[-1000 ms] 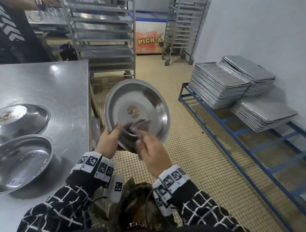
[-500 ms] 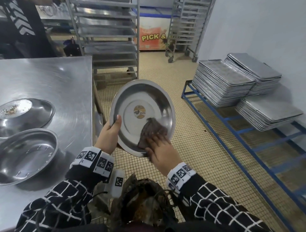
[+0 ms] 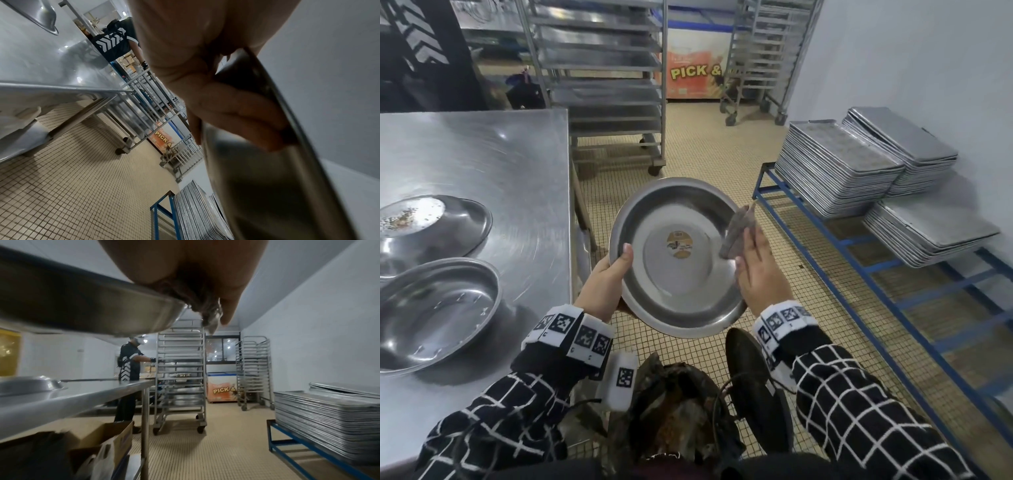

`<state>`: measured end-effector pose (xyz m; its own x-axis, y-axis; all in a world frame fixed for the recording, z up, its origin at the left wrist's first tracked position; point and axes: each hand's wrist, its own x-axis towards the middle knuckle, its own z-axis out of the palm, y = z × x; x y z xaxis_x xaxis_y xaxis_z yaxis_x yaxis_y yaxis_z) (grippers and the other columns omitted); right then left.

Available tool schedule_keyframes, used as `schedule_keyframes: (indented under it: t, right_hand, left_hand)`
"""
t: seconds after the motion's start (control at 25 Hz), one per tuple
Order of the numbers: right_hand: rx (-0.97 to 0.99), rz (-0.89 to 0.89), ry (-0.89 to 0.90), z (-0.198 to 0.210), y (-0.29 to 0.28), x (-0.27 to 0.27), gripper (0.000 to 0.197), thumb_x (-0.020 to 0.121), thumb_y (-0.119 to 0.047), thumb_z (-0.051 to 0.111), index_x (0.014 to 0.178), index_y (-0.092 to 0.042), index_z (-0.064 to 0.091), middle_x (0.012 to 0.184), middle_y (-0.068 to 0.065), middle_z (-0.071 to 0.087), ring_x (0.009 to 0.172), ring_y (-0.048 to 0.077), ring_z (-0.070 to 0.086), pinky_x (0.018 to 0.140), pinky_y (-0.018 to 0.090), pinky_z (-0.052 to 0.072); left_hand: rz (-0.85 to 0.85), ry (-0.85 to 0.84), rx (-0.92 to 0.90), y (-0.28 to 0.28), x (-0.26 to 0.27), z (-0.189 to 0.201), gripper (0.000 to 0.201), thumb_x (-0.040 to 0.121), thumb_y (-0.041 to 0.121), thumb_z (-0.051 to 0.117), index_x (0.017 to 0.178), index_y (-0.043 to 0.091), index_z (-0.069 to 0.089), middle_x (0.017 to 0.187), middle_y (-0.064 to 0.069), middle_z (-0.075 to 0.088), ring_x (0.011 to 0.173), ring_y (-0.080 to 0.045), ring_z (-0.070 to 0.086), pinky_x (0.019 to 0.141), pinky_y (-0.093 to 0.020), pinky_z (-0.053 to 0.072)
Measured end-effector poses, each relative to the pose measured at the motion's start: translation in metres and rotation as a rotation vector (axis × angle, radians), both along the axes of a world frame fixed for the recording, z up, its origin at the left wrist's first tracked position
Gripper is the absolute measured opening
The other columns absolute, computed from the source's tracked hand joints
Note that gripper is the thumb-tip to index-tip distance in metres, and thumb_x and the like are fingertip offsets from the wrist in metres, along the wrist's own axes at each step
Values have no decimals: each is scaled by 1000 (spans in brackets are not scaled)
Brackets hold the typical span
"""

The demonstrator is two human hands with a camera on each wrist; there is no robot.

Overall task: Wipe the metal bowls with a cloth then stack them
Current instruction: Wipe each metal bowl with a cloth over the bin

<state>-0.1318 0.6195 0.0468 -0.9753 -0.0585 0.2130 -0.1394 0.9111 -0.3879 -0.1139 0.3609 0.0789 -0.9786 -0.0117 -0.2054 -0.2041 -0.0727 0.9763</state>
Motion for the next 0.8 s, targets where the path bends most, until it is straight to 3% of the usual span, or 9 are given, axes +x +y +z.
schedule_keyframes:
  t: [0.08, 0.16, 0.24, 0.28, 0.36, 0.48, 0.56, 0.72, 0.8]
  right_hand:
    - [-174, -49, 2, 20, 5, -5, 52, 99, -40, 35, 146, -18, 29, 127, -1, 53, 91, 10, 58, 67, 17, 47]
    - [-324, -72, -65, 34, 8, -8, 32, 96, -42, 46, 115, -17, 54, 83, -7, 59, 71, 10, 59, 56, 13, 37]
    - [-421, -97, -181, 38, 8, -5, 18, 93, -36, 56, 86, -20, 53, 70, -6, 54, 62, 7, 53, 54, 14, 34]
    - [-439, -119, -223, 35, 8, -3, 19, 92, -32, 58, 79, -21, 51, 69, -5, 53, 61, 7, 51, 53, 15, 35]
    - [-504, -195, -242, 28, 1, 2, 17, 92, -26, 59, 78, -19, 53, 71, -2, 56, 61, 10, 53, 52, 16, 37]
    - [-734, -375, -177, 24, -16, 9, 11, 93, -22, 57, 93, -10, 57, 79, 1, 61, 67, 14, 60, 51, 17, 42]
    - [-901, -457, -138, 28, -34, 13, 8, 94, -19, 55, 96, -11, 54, 82, 0, 61, 70, 12, 62, 54, 18, 45]
    - [-998, -402, -155, 38, -61, 19, 17, 98, -27, 48, 99, -11, 54, 87, 1, 64, 73, 11, 63, 60, 23, 51]
    - [-938, -332, -214, 41, -63, 22, 26, 99, -36, 42, 97, -14, 56, 88, 1, 65, 76, 14, 64, 64, 27, 55]
  left_hand:
    - [-41, -18, 40, -5, 2, -3, 42, 88, 51, 53, 94, 14, 71, 82, -11, 73, 76, -33, 68, 77, -47, 53]
    - [-102, -49, 70, -11, 5, -7, 50, 77, 59, 64, 87, 12, 75, 85, -16, 71, 79, -38, 65, 80, -50, 51]
    - [-138, -73, 80, -17, 6, -12, 64, 61, 65, 74, 93, 9, 74, 95, -22, 68, 89, -44, 62, 90, -57, 47]
    - [-123, -68, 91, -18, 7, -13, 69, 56, 65, 77, 98, 11, 73, 99, -21, 68, 91, -43, 62, 94, -59, 46]
    - [-66, 0, 52, -20, 4, -12, 79, 56, 63, 79, 116, 15, 63, 100, -13, 70, 87, -34, 68, 84, -52, 54]
    - [-19, 144, -76, -12, 8, -12, 68, 78, 33, 70, 136, 22, 35, 107, -3, 64, 80, -17, 71, 67, -30, 58]
    - [-44, 184, -121, 1, 15, -11, 64, 84, 21, 67, 134, 31, 28, 109, 0, 62, 85, -16, 70, 68, -32, 59]
    - [36, 121, -59, 15, 15, 1, 23, 89, 14, 61, 112, 14, 56, 95, -6, 67, 87, -25, 68, 67, -29, 56]
    - [132, 61, 13, 8, 8, 6, 11, 93, 13, 53, 102, 14, 58, 92, -8, 66, 86, -27, 66, 74, -38, 56]
